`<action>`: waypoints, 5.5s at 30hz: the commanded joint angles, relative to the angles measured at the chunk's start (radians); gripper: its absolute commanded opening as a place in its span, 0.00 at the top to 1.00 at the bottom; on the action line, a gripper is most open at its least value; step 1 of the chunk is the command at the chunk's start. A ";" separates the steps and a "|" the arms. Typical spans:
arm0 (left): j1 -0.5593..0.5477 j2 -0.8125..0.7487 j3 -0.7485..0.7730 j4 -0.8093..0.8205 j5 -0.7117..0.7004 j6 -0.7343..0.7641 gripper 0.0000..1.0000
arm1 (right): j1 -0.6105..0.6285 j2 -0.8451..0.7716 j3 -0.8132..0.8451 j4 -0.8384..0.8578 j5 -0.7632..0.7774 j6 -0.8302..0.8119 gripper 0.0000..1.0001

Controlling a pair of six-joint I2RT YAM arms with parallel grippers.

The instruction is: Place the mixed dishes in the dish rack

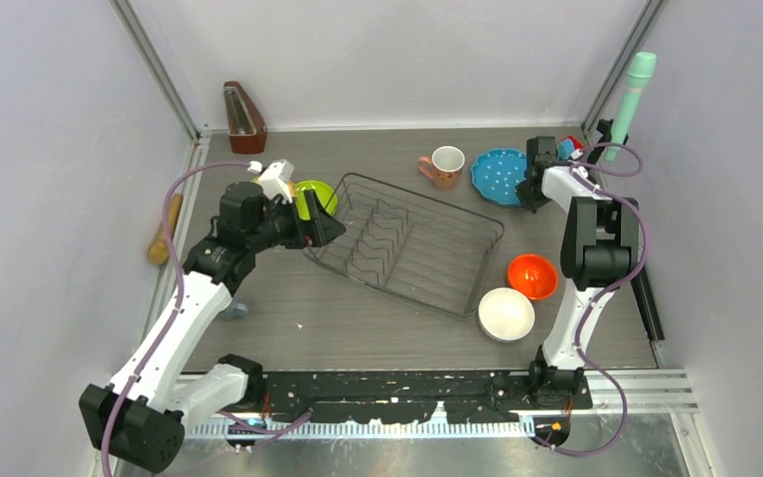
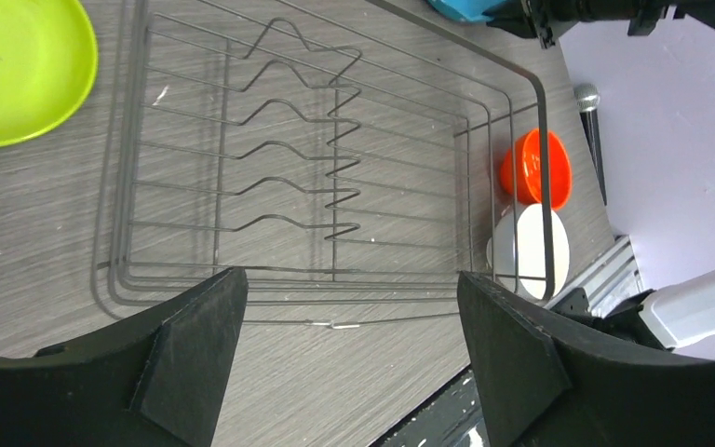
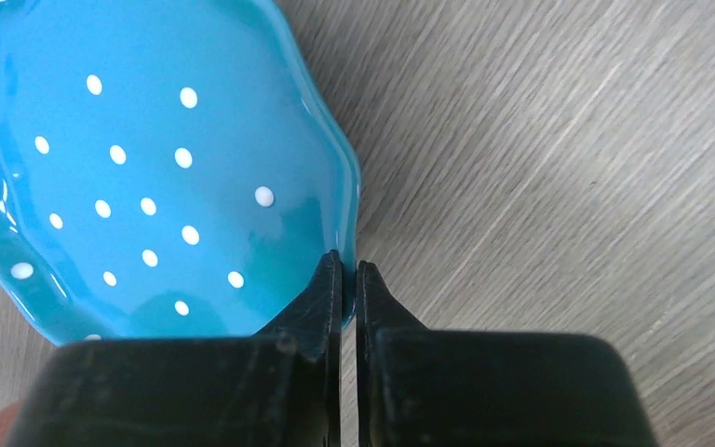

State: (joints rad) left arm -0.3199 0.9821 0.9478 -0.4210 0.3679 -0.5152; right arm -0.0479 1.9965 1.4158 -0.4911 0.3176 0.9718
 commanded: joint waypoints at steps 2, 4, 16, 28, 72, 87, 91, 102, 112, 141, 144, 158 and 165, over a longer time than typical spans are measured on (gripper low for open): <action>-0.086 0.055 0.106 0.084 0.027 0.033 0.15 | -0.015 -0.104 0.005 -0.128 0.129 -0.028 1.00; -0.152 0.107 0.157 0.090 0.005 0.071 0.15 | -0.015 -0.138 0.018 -0.167 0.130 -0.027 1.00; -0.295 0.304 0.285 0.189 -0.080 0.058 0.14 | -0.005 -0.366 0.016 -0.253 0.126 -0.123 1.00; -0.294 0.554 0.579 0.110 0.025 -0.095 0.10 | 0.018 -0.591 0.031 -0.220 0.154 -0.236 1.00; -0.008 0.698 0.319 0.839 0.556 -0.601 1.00 | 0.447 -0.753 -0.031 -0.051 -0.440 -0.432 0.42; 0.050 0.472 0.342 0.389 0.669 -0.191 1.00 | 0.310 -0.590 0.187 -0.154 -0.874 -0.531 0.05; 0.051 0.466 0.368 0.329 0.644 -0.141 1.00 | 0.313 -0.508 0.209 -0.159 -1.025 -0.522 0.16; 0.053 0.478 0.423 0.282 0.632 -0.108 1.00 | 0.361 -0.445 0.203 -0.144 -1.129 -0.521 0.31; 0.071 0.462 0.410 0.343 0.605 -0.125 0.96 | 0.393 -0.394 0.248 -0.235 -1.126 -0.571 0.94; 0.073 0.159 0.325 -0.300 -0.131 0.157 0.07 | 0.520 -0.406 0.127 0.373 -0.643 -1.336 1.00; 0.073 0.146 0.314 -0.303 -0.137 0.172 0.07 | 0.521 -0.398 0.128 0.414 -0.645 -1.392 1.00; 0.073 0.151 0.325 -0.320 -0.142 0.187 0.07 | 0.532 -0.391 0.089 0.508 -0.653 -1.454 1.00; 0.073 0.146 0.321 -0.324 -0.156 0.192 0.07 | 0.555 -0.410 0.013 0.529 -0.615 -1.437 1.00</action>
State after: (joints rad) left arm -0.2485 1.1584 1.2621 -0.7425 0.2337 -0.3473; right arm 0.4850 1.6520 1.4395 -0.1448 -0.3103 -0.4633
